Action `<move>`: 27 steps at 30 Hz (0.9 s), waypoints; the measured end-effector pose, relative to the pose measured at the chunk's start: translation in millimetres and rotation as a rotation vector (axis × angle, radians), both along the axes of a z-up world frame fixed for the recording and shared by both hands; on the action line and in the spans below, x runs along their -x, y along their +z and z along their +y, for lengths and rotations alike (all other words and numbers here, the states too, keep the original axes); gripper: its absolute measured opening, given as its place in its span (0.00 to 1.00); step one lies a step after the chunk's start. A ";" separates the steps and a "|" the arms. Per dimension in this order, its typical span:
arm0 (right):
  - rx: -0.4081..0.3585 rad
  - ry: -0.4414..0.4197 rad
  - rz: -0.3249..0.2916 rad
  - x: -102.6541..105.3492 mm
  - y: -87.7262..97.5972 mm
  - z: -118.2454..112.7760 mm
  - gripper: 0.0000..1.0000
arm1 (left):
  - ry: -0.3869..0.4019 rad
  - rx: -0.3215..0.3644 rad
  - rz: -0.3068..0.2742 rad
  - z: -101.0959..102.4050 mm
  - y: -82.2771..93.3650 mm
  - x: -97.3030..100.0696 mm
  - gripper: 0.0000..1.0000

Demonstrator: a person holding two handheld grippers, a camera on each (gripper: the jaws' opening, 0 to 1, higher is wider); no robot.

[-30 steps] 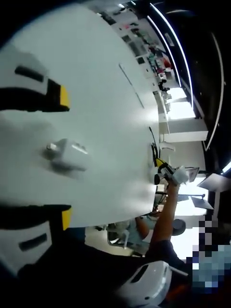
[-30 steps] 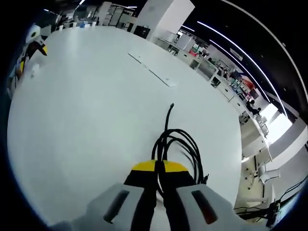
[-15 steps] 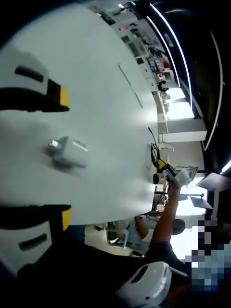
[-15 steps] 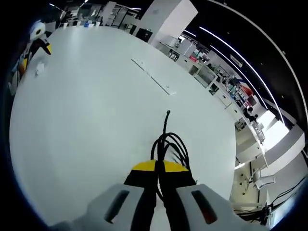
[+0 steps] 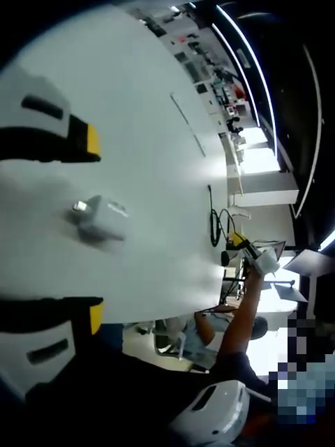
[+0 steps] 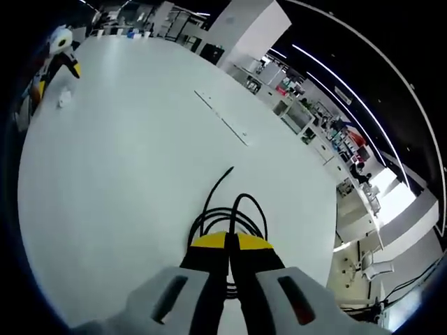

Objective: Plug the desk Type‑C cable into the charger adapter.

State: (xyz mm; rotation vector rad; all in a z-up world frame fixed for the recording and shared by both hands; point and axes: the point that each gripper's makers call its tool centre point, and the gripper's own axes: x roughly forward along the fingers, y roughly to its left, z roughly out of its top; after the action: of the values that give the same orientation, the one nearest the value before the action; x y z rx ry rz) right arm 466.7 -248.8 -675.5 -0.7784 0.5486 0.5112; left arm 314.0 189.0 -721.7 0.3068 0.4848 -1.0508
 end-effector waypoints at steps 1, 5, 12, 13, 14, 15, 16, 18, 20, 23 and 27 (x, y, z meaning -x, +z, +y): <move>0.001 0.001 0.001 0.4 -0.1 0.2 0.00 | -0.001 0.000 0.000 0.1 0.2 0.3 0.78; 0.001 -0.001 0.006 1.1 -3.0 -1.1 0.00 | -0.002 0.002 -0.002 -0.4 1.2 1.6 0.78; 0.013 0.011 0.087 8.4 -38.7 0.9 0.01 | -0.002 -0.002 -0.001 1.1 1.0 3.6 0.78; 0.011 0.011 0.098 8.4 -42.5 1.5 0.01 | -0.002 -0.002 -0.001 1.1 1.2 3.3 0.78; 0.009 0.011 0.109 8.4 -46.3 2.2 0.01 | -0.002 -0.002 -0.002 1.1 1.3 3.1 0.78; 0.008 0.012 0.120 8.3 -50.1 2.8 0.01 | -0.002 -0.002 -0.002 1.0 1.5 2.8 0.78; -0.006 0.008 0.144 12.2 -54.7 4.2 0.01 | -0.003 -0.002 -0.003 0.8 1.7 2.4 0.78; -0.016 0.008 0.148 13.3 -57.6 6.3 0.02 | -0.003 -0.002 -0.002 0.7 1.4 2.1 0.78; -0.043 -0.004 0.165 13.1 -59.1 8.2 0.02 | -0.003 -0.001 0.000 0.5 1.0 1.8 0.78; -0.060 -0.005 0.175 11.0 -61.3 11.1 0.05 | -0.001 -0.002 0.002 0.9 0.3 1.1 0.78; -0.075 -0.009 0.184 8.8 -65.6 13.8 0.12 | -0.002 -0.005 0.005 1.2 -1.3 0.0 0.78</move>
State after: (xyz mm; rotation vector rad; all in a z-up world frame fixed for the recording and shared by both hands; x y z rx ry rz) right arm 458.0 -235.0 -741.1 -0.6608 0.6987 0.5952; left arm 314.0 190.2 -723.0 0.3092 0.4915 -1.0521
